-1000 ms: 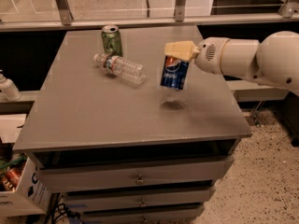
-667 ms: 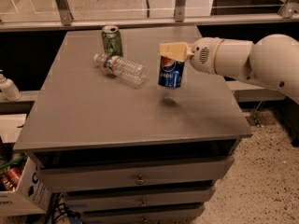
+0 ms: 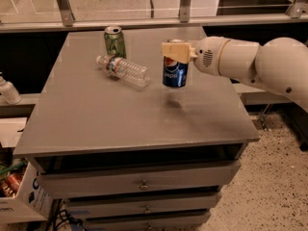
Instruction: Place pepsi can upright
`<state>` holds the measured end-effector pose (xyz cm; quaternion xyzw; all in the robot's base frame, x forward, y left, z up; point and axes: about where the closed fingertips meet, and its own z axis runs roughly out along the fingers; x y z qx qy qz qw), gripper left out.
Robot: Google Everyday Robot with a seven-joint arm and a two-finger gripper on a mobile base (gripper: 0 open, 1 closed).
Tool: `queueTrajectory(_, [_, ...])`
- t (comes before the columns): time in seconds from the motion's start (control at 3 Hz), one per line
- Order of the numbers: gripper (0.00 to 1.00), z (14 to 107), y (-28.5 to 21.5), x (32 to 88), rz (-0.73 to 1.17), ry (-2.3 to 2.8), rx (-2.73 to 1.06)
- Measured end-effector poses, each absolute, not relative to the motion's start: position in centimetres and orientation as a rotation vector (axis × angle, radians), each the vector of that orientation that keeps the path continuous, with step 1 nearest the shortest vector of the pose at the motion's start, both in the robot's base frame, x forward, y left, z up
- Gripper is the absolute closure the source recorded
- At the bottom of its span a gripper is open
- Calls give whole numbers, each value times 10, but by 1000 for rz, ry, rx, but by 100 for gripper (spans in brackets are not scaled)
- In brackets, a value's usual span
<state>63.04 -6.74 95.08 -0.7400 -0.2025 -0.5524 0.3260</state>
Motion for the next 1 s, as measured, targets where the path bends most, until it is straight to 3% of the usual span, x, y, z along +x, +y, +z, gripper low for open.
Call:
queueTrajectory(0.67, [100,953,-65,632,-1508,-638,-1909])
queueTrajectory(1.0, [100,958,-61,644,-1627,-804,-1809])
